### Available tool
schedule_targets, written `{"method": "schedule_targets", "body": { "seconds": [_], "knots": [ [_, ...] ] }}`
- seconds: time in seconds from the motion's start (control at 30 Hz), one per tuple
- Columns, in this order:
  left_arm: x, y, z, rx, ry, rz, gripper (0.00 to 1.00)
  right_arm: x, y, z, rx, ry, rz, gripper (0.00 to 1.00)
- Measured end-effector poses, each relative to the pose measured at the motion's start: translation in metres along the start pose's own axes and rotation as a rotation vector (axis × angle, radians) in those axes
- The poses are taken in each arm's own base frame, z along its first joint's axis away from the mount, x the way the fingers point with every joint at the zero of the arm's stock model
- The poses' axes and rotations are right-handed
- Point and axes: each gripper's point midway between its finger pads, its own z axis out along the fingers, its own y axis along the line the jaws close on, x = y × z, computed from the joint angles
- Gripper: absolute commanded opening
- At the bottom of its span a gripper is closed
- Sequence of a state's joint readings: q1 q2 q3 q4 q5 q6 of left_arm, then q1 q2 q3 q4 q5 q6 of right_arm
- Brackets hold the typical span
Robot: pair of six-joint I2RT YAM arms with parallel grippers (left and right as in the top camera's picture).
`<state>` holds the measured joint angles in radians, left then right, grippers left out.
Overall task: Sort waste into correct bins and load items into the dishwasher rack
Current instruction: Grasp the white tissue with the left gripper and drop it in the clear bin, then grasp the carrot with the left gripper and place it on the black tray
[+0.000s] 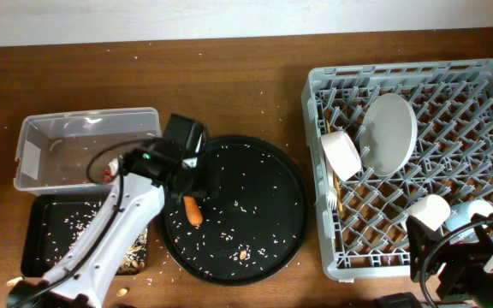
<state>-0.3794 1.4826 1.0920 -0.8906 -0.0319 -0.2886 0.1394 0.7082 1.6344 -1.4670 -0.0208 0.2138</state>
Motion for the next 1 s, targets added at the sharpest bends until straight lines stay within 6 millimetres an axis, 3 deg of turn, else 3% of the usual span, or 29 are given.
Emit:
{"method": "schedule_targets", "body": {
  "seconds": [0.03, 0.1, 0.3, 0.33, 0.43, 0.5, 0.57, 0.73, 0.87, 1.0],
  "knots": [
    [0.013, 0.003, 0.012, -0.009, 0.03, -0.021, 0.72, 0.0, 0.0, 0.0, -0.001, 0.0, 0.0, 0.99],
    [0.033, 0.008, 0.03, -0.021, 0.066, -0.058, 0.68, 0.0, 0.0, 0.0, 0.0, 0.002, 0.0, 0.99],
    [0.057, 0.014, 0.069, -0.012, 0.046, -0.097, 0.65, 0.0, 0.0, 0.0, 0.0, 0.0, 0.001, 0.99],
    [0.062, 0.015, 0.075, -0.015, 0.052, -0.099, 0.59, 0.0, 0.0, 0.0, -0.001, 0.0, 0.0, 0.99],
    [0.061, 0.016, 0.086, -0.021, 0.051, -0.106, 0.44, 0.0, 0.0, 0.0, 0.0, 0.0, -0.001, 0.99],
    [0.06, 0.016, 0.086, -0.026, 0.047, -0.108, 0.4, 0.0, 0.0, 0.0, -0.001, 0.001, 0.0, 0.99],
    [0.063, 0.017, 0.085, -0.031, 0.066, -0.106, 0.29, 0.0, 0.0, 0.0, 0.0, 0.001, 0.0, 0.99],
    [0.058, 0.015, 0.06, -0.041, 0.115, -0.109, 0.17, 0.001, 0.0, 0.0, 0.0, 0.003, 0.0, 0.99],
    [0.055, 0.016, 0.025, -0.036, 0.098, -0.11, 0.17, 0.001, 0.0, 0.0, 0.0, 0.003, 0.0, 0.99],
    [0.079, 0.039, -0.008, -0.097, 0.14, -0.189, 0.17, 0.001, 0.0, 0.0, 0.0, 0.003, 0.0, 0.99]
  ]
}}
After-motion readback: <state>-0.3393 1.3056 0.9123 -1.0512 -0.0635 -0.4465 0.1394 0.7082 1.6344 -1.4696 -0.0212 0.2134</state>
